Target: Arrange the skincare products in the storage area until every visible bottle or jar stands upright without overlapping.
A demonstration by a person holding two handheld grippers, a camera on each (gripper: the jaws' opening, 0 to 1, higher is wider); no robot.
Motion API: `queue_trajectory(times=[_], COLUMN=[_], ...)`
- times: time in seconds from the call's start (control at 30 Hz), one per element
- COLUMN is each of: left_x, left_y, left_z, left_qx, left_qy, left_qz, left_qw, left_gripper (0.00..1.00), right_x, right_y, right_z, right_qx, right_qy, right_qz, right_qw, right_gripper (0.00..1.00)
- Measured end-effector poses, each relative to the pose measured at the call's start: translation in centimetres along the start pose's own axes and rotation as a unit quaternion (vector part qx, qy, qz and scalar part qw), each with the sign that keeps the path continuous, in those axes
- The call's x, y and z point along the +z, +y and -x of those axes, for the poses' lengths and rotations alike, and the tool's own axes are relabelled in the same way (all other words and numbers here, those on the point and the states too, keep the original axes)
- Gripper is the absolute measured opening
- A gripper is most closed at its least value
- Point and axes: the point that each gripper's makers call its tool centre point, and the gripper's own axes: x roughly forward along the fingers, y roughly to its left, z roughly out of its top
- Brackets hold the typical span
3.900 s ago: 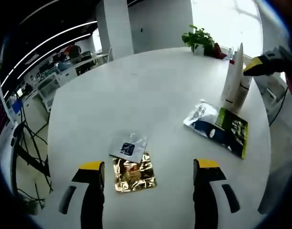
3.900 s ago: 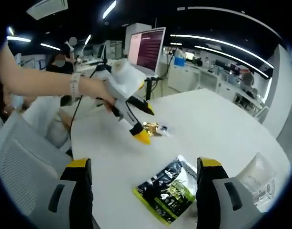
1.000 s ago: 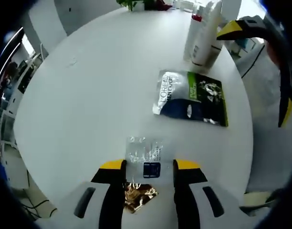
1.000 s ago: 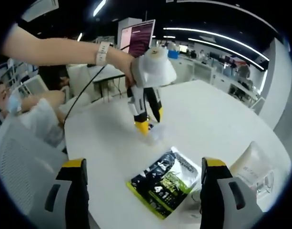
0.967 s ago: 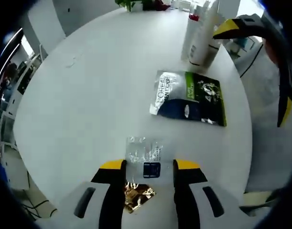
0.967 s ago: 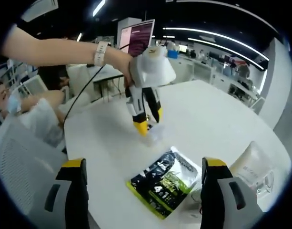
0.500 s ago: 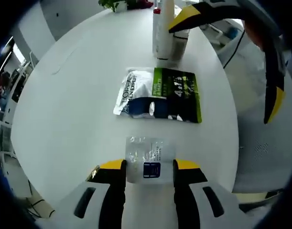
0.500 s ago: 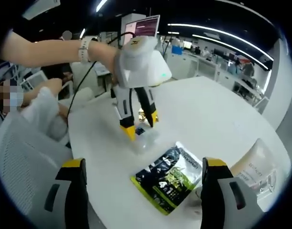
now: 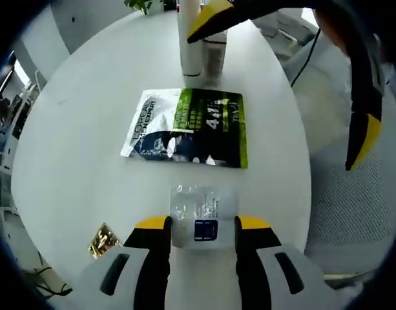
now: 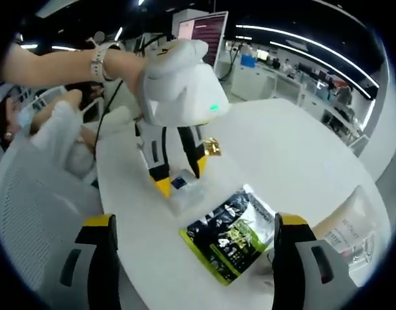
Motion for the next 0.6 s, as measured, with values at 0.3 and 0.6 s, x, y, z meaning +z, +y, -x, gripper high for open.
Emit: queue_trajectory(times=[0.3,0.6], left_x=[-0.2,0.5], left_y=[-0.5,-1.1], left_z=[-1.1,-2.0], left_qx=[0.002,0.002], left_qy=[0.009,0.010], left_qz=[-0.014,-0.022], left_qw=[0.9999,0.9997], left_gripper=[0.36,0.36], right_x=[-0.2,-0.1], right_y=[0.2,-0.1], right_z=[0.0,0.3], right_qx=[-0.002,-0.006], right_qy=[0.006,0.004], right_qz=[0.009,0.015], right_qw=[0.9999,0.9999], right_gripper=[1.00,1.00])
